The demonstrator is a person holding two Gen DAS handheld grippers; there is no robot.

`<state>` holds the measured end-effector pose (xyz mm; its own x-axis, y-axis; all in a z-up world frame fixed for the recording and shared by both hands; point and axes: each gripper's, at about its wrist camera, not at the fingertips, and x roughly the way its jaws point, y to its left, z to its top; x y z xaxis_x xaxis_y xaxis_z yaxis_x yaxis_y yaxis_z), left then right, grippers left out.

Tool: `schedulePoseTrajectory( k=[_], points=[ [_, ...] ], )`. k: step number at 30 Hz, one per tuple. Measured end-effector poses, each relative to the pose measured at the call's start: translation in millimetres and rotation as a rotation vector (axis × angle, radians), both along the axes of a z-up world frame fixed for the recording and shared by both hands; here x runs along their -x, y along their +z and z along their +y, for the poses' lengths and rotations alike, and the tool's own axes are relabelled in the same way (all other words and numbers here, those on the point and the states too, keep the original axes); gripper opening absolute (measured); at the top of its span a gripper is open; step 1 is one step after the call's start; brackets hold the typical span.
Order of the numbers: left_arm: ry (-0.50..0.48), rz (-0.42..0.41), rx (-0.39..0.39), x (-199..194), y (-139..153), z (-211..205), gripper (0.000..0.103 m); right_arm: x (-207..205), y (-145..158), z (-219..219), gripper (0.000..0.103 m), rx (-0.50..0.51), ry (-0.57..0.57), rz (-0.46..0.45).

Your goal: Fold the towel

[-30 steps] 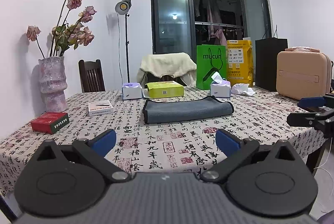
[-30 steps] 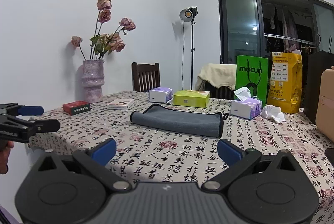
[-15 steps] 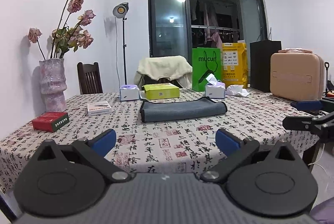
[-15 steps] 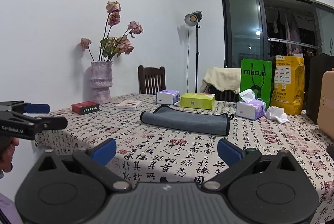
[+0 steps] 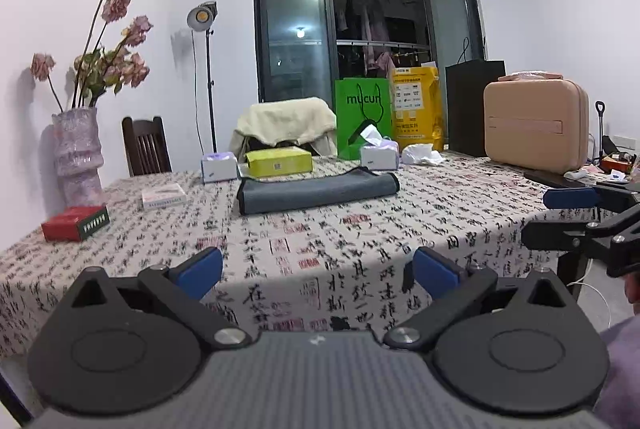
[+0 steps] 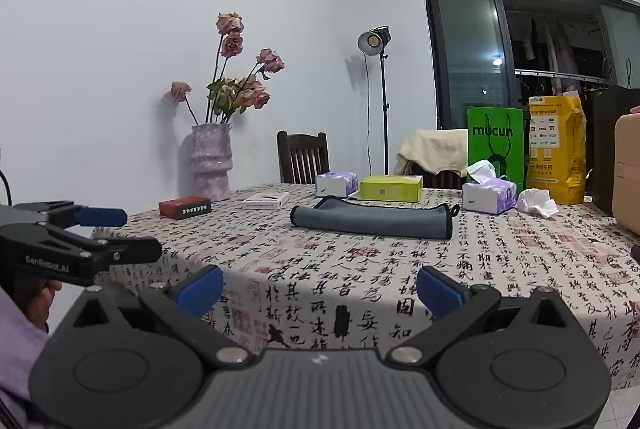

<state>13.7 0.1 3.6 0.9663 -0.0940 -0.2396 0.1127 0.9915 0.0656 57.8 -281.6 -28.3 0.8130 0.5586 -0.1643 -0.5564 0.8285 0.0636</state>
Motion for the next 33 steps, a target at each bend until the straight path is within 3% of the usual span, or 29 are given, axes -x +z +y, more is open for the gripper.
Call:
schedulePoseTrajectory(
  k=[13, 33],
  points=[
    [0.003, -0.015, 0.053, 18, -2, 12, 0.103, 25, -6, -10, 0.103, -0.039, -0.028, -0.004],
    [0.004, -0.019, 0.047, 19, -2, 10, 0.103, 26, -6, -10, 0.103, -0.03, -0.034, -0.007]
  ],
)
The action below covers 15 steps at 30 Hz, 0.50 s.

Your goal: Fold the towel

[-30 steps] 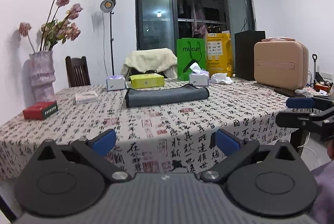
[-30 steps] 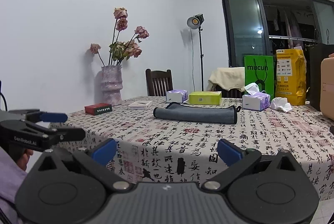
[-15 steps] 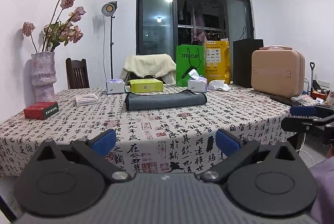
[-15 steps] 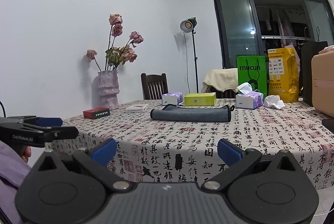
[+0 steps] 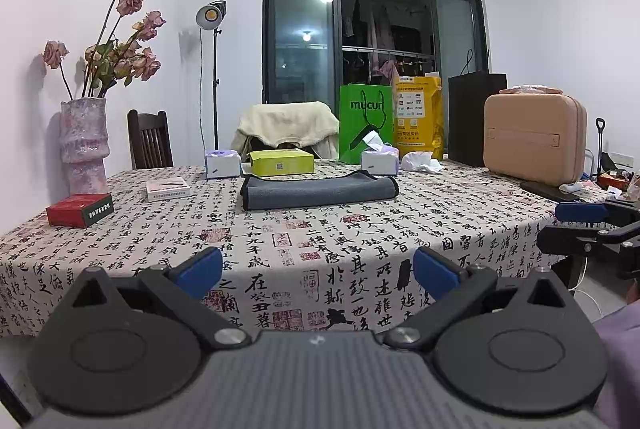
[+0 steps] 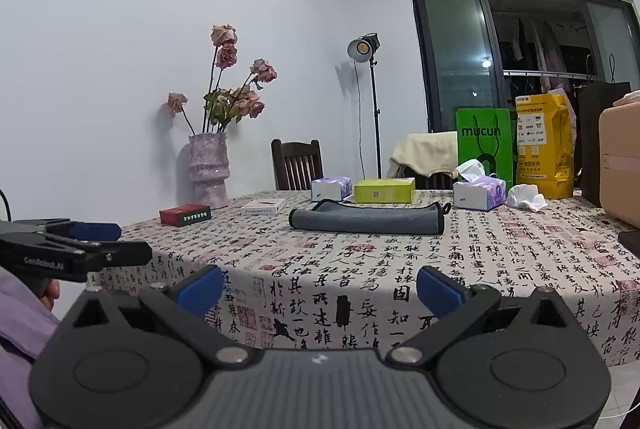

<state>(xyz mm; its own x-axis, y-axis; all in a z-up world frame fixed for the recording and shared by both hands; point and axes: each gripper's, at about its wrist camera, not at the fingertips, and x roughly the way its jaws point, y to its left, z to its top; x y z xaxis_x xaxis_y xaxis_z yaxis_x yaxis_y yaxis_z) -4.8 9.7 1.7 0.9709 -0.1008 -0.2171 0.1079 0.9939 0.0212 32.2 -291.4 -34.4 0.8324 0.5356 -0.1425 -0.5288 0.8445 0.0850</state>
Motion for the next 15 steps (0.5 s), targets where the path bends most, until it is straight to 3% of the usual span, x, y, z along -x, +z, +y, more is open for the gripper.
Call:
schedulePoseTrajectory(
  k=[15],
  points=[
    [0.001, 0.002, 0.001, 0.7, 0.1, 1.7, 0.103, -1.0, -1.3, 0.7, 0.103, 0.001, -0.006, 0.003]
  ],
)
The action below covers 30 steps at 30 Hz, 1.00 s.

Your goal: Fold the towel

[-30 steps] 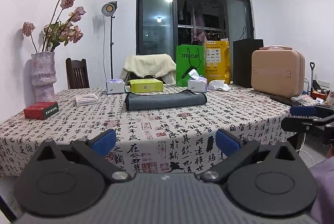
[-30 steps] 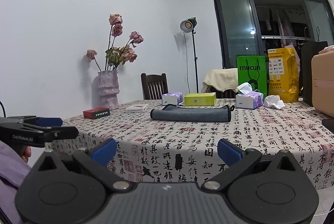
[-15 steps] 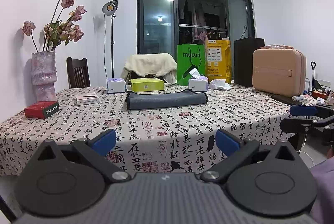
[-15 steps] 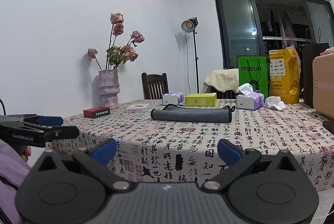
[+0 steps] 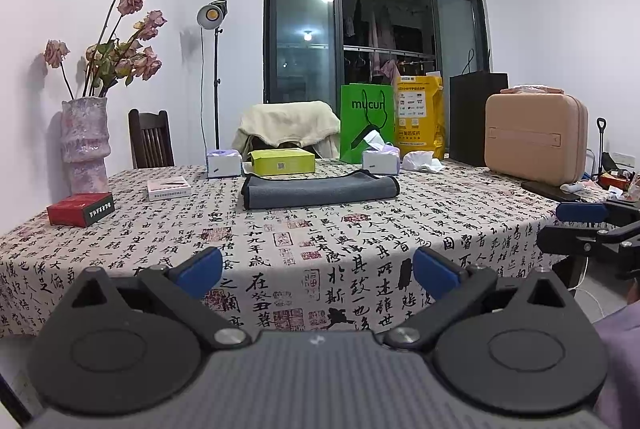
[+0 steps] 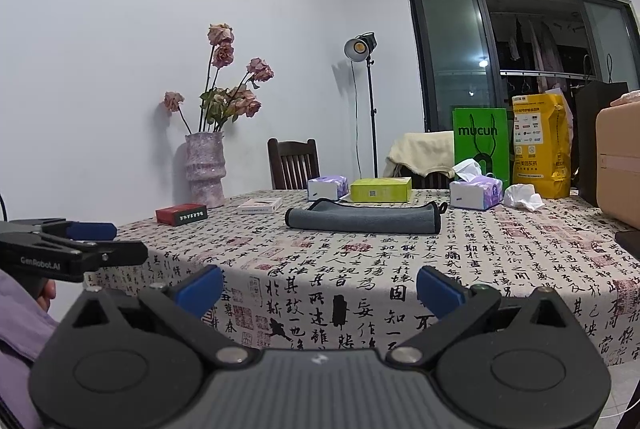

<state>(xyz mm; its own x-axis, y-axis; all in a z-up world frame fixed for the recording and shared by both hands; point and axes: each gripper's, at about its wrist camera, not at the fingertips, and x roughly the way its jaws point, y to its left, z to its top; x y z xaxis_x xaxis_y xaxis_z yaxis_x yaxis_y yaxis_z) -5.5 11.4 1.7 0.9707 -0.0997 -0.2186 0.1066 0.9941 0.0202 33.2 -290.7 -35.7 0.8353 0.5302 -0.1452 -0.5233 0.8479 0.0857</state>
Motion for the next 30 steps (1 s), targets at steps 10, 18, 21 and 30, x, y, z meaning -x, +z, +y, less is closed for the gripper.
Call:
schedulePoseTrajectory(
  k=[10, 18, 21, 30],
  points=[
    [-0.001, 0.002, -0.001, -0.1, -0.2, 0.3, 0.103, -0.1, 0.2, -0.6, 0.103, 0.002, -0.002, 0.003],
    [-0.002, 0.0, -0.003, -0.6, 0.9, -0.9, 0.103, -1.2, -0.5, 0.2, 0.103, 0.002, -0.001, 0.008],
    [-0.006, -0.003, -0.006, -0.1, 1.2, -2.3, 0.103, -1.7, -0.9, 1.0, 0.103, 0.004, 0.0, 0.008],
    [-0.005, -0.003, -0.01, -0.2, 1.5, -3.2, 0.103, -2.3, -1.0, -0.6, 0.103, 0.003, -0.008, 0.004]
  ],
)
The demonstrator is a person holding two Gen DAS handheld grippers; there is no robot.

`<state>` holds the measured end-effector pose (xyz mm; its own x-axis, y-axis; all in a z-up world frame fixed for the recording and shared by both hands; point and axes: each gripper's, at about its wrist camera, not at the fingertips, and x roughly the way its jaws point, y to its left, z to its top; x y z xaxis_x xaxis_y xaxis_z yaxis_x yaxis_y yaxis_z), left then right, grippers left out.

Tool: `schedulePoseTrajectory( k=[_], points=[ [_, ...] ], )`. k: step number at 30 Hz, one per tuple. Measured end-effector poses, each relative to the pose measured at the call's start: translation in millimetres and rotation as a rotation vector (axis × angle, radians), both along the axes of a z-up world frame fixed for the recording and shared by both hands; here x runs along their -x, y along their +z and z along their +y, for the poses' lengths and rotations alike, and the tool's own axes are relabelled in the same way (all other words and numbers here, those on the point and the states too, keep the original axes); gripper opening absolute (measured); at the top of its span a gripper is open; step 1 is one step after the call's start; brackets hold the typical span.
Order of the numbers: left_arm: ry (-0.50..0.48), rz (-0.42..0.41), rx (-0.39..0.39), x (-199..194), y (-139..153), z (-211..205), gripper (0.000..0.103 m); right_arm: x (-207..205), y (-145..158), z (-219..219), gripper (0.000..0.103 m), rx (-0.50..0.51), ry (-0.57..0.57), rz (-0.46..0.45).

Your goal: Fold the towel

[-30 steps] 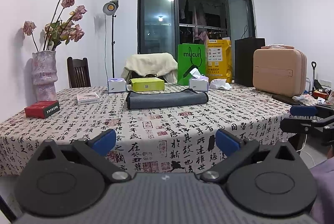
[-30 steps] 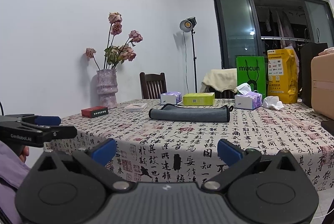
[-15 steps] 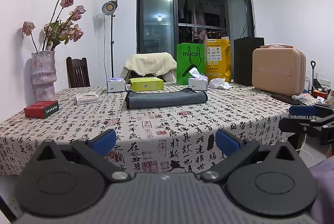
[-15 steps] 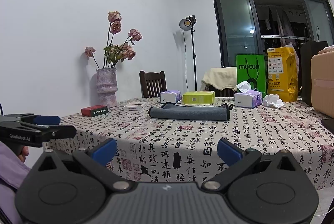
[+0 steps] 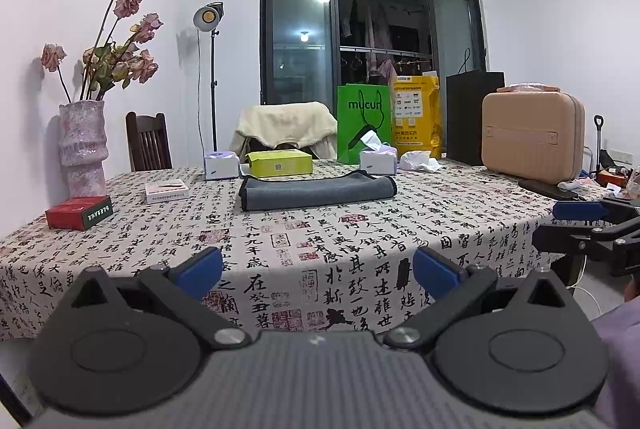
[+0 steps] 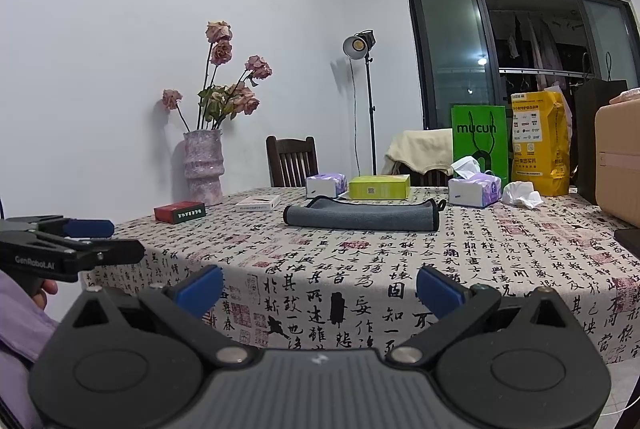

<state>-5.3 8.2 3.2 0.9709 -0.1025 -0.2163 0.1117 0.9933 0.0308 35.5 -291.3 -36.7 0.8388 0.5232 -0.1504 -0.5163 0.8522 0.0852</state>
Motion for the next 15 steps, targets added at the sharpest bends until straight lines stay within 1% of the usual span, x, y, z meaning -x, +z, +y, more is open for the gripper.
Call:
schedulePoseTrajectory(
  k=[15],
  points=[
    [0.011, 0.0, 0.0, 1.3, 0.0, 0.6, 0.103, 1.3, -0.2, 0.4, 0.103, 0.006, -0.004, -0.007]
  ],
)
